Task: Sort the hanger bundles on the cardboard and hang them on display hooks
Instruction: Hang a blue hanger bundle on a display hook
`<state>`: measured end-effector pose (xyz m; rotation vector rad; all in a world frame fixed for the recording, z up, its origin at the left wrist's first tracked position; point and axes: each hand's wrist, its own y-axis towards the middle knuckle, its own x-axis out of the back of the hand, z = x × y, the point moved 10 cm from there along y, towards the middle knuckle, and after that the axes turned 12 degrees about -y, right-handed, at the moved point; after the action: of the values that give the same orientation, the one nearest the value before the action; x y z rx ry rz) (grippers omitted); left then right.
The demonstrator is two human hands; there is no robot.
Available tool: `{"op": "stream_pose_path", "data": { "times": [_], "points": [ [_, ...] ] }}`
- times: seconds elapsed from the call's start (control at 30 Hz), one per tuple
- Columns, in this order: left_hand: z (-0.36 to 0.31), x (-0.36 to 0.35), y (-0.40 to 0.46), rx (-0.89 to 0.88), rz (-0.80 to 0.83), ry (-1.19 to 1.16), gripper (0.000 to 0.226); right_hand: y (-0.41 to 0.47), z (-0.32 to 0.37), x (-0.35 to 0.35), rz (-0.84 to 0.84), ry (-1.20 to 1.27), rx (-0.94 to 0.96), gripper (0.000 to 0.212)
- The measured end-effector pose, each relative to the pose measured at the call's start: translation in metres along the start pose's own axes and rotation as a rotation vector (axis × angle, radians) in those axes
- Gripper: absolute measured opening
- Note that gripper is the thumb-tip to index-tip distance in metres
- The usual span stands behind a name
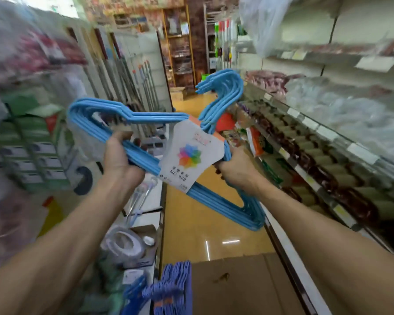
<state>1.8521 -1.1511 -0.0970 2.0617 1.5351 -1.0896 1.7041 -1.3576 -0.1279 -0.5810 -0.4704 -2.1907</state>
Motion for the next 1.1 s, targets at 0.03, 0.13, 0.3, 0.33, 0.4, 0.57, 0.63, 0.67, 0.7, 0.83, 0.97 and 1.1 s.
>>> {"op": "stream_pose_path", "data": {
  "times": [0.03, 0.13, 0.3, 0.33, 0.4, 0.57, 0.63, 0.67, 0.7, 0.83, 0.97, 1.1],
  "points": [
    [-0.01, -0.011, -0.008, -0.006, 0.012, 0.004, 0.011, -0.001, 0.014, 0.009, -0.001, 0.003, 0.007, 0.013],
    [-0.034, -0.035, -0.038, -0.029, 0.024, -0.031, 0.01, -0.006, 0.046, 0.031, 0.017, 0.026, 0.061, 0.013],
    [-0.056, -0.051, -0.083, -0.094, 0.005, -0.092, 0.019, -0.013, 0.081, 0.048, 0.082, 0.039, 0.159, 0.002],
    [-0.059, -0.05, -0.092, -0.114, -0.024, -0.103, 0.018, -0.015, 0.086, 0.049, 0.11, 0.043, 0.173, 0.003],
    [-0.065, -0.043, -0.108, -0.156, -0.091, -0.113, 0.013, -0.018, 0.095, 0.049, 0.161, 0.046, 0.209, 0.007],
    [-0.089, -0.032, -0.159, -0.291, -0.189, -0.137, 0.01, -0.036, 0.129, 0.047, 0.251, 0.085, 0.345, 0.022],
    [-0.099, -0.031, -0.188, -0.363, -0.206, -0.141, 0.017, -0.046, 0.142, 0.041, 0.281, 0.082, 0.404, 0.026],
    [-0.103, -0.03, -0.203, -0.385, -0.215, -0.146, 0.018, -0.052, 0.149, 0.037, 0.294, 0.077, 0.434, 0.022],
    [-0.108, -0.028, -0.217, -0.417, -0.225, -0.14, 0.019, -0.058, 0.156, 0.032, 0.313, 0.082, 0.459, 0.015],
    [-0.138, -0.01, -0.274, -0.574, -0.287, -0.134, 0.016, -0.089, 0.193, 0.009, 0.408, 0.154, 0.551, 0.014],
    [-0.172, 0.025, -0.334, -0.721, -0.379, -0.15, 0.009, -0.134, 0.233, -0.016, 0.523, 0.228, 0.649, 0.024],
    [-0.198, 0.057, -0.408, -0.863, -0.423, -0.18, 0.011, -0.191, 0.272, -0.044, 0.638, 0.309, 0.733, 0.024]
  ]
}}
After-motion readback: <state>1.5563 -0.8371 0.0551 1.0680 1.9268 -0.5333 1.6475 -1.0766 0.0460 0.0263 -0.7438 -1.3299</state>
